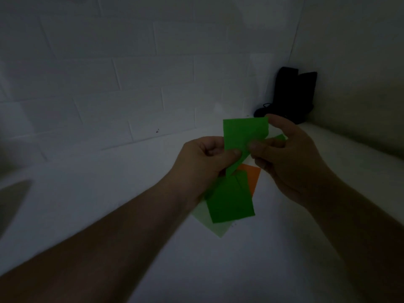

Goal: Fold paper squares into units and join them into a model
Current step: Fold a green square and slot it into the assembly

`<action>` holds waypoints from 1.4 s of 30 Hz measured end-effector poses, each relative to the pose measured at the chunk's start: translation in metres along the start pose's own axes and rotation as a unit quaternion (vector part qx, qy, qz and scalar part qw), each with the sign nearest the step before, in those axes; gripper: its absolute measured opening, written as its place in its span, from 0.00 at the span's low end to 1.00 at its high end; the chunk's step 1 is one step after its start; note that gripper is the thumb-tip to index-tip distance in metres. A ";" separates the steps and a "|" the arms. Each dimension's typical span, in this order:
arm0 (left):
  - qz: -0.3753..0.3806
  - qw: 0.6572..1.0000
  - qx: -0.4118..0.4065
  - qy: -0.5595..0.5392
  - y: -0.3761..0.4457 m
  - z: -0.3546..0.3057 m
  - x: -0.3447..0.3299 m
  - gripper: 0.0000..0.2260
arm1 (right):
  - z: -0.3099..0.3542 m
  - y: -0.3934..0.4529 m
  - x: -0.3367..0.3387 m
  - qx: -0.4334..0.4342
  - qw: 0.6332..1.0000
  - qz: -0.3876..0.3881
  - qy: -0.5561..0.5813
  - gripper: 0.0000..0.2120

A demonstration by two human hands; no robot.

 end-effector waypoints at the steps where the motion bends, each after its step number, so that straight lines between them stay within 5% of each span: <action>1: -0.004 1.000 0.001 -0.005 0.001 0.001 0.001 0.07 | 0.000 -0.001 -0.001 -0.003 1.000 0.018 0.005 0.36; 4: 0.003 1.000 0.016 -0.018 0.001 0.000 0.003 0.10 | -0.001 -0.007 -0.006 0.019 0.996 0.087 -0.013 0.33; 13: 0.010 0.999 0.034 -0.033 0.003 -0.003 0.006 0.12 | -0.005 -0.011 -0.009 0.038 0.991 0.130 -0.017 0.27; 42: 0.011 0.996 0.054 -0.065 0.002 -0.003 0.005 0.11 | -0.013 -0.023 -0.020 0.023 0.984 0.121 -0.125 0.29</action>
Point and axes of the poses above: each hand's wrist, its own y-axis towards the middle knuckle, its own x-axis out of the back of the hand, z = x × y, the point moved 2 cm from there along y, towards the middle knuckle, and after that the axes turned 13 degrees about -z, right-handed, at the moved point
